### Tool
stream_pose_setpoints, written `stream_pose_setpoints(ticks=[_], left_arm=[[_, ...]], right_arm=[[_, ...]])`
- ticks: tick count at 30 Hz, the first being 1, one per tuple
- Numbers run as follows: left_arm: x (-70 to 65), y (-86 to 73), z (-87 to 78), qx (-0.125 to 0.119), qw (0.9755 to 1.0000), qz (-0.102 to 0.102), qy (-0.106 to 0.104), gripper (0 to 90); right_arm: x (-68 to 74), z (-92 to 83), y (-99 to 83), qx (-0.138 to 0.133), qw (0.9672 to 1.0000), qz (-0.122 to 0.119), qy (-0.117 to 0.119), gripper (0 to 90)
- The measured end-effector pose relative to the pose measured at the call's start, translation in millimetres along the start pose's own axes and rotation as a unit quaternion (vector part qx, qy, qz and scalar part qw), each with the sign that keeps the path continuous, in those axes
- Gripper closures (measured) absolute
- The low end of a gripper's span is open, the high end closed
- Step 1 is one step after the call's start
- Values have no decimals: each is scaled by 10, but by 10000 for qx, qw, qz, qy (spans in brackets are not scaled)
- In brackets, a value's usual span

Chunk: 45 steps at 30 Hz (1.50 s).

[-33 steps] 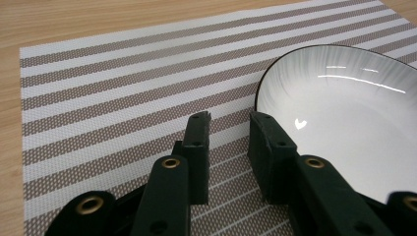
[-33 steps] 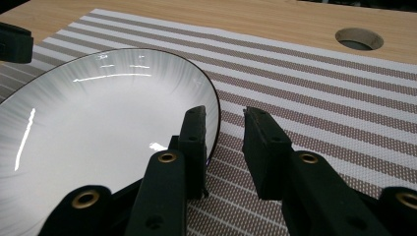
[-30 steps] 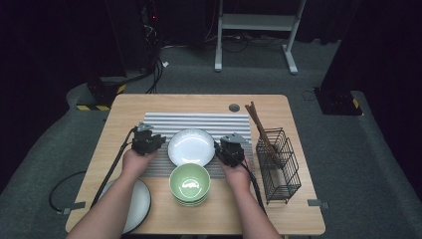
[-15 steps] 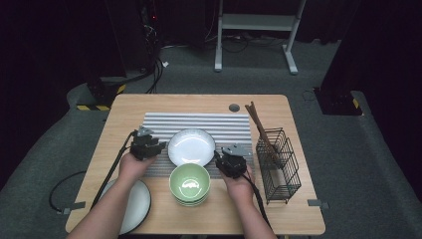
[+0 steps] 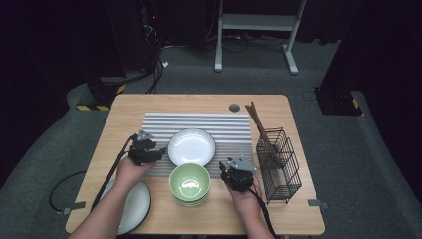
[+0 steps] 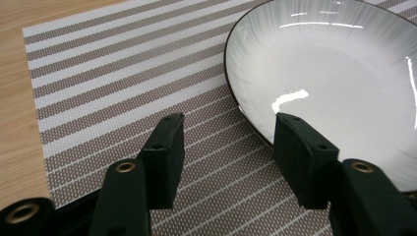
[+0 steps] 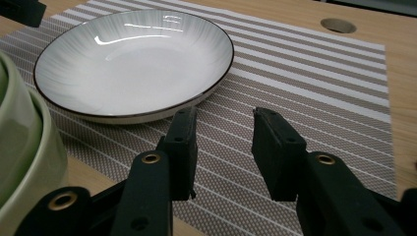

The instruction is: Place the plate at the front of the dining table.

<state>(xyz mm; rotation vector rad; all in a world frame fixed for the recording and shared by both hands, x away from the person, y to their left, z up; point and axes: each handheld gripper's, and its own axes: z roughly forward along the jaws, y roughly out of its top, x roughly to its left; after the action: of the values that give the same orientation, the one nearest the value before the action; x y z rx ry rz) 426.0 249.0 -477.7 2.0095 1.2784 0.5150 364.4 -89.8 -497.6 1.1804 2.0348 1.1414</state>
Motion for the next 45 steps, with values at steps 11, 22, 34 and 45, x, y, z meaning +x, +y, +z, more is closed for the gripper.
stream_pose_setpoints(ticks=[11, 22, 34, 45], left_arm=[[-21, -79, -117, 87, 9999, -57, -52, 405], [-51, -147, -179, 97, 9998, 13, -151, 426], [-81, -176, -196, 481, 9984, -7, -281, 415], [-118, -156, -192, 826, 9959, -29, -378, 416]], right_arm=[[-18, -170, -98, 87, 9999, 46, 42, 577], [-25, -310, -202, 213, 9997, 64, -113, 536], [-90, -303, -314, 360, 9991, 148, -153, 495], [-41, -265, -335, 443, 9989, 120, -55, 463]])
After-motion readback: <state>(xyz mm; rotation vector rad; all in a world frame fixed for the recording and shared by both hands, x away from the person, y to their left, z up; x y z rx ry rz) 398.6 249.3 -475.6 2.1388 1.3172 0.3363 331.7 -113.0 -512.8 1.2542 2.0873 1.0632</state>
